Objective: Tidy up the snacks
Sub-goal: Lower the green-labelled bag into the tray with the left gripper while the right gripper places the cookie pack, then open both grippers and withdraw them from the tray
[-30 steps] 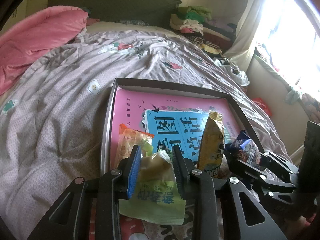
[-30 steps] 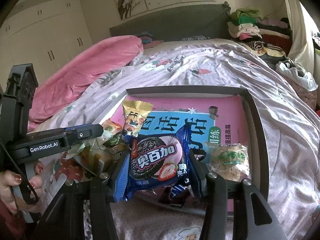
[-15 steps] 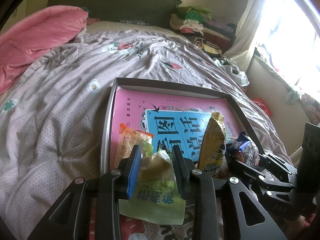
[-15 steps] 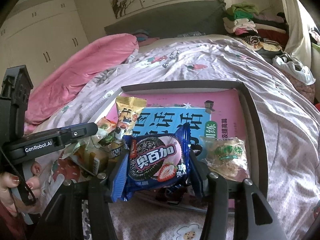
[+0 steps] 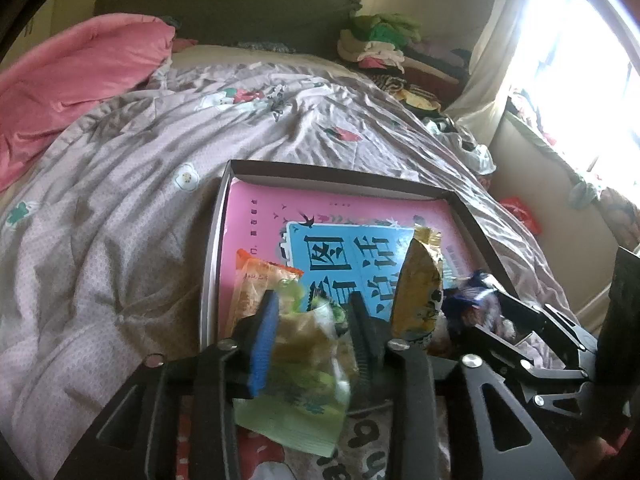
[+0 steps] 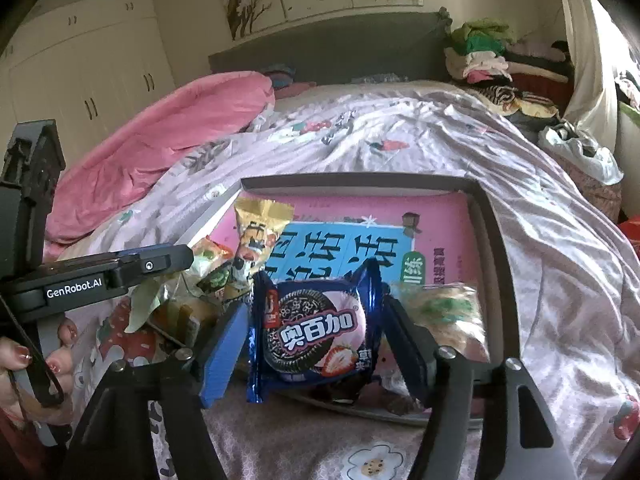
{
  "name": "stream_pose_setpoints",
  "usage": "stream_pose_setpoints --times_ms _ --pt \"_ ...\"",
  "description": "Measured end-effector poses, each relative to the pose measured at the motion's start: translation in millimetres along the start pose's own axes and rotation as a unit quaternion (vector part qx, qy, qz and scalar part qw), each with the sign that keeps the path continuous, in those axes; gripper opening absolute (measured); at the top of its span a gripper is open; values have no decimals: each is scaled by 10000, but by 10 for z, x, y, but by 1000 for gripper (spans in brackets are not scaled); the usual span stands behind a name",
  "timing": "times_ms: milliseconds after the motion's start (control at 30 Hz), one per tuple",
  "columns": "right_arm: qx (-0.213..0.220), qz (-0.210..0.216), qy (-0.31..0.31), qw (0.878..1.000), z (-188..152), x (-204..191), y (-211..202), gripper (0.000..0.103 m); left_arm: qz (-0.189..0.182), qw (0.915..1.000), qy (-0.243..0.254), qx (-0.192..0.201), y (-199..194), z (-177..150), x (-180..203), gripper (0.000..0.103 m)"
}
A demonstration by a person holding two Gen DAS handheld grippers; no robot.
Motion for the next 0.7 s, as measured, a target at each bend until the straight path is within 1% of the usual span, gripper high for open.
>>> stream_pose_setpoints --times_ms 67,267,333,433,567,700 --pt "65 -37 -22 10000 28 -1 -29 73 -28 10000 -16 28 -38 12 10 48" --pt "308 -138 -25 9994 101 9 -156 75 3 9999 17 138 -148 51 39 60" --pt "488 -201 -110 9985 155 -16 -243 80 29 9998 23 197 -205 66 42 63" --pt "669 -313 -232 9970 215 -59 -367 83 94 9995 38 283 -283 89 42 69" --pt "788 -329 -214 9961 247 -114 -500 86 109 9992 7 386 -430 107 63 74" --pt "874 -362 -163 9954 282 -163 -673 90 168 9987 -10 485 -590 89 76 77"
Point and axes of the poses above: each gripper's, at about its wrist camera, not at the fingertips, and y roughly the way its jaws point, x to its right, z to its top, the point moved 8 cm from there along y, roughly the way its jaws point, and after that the axes turned 8 degrees about z, right-handed, at the moved point
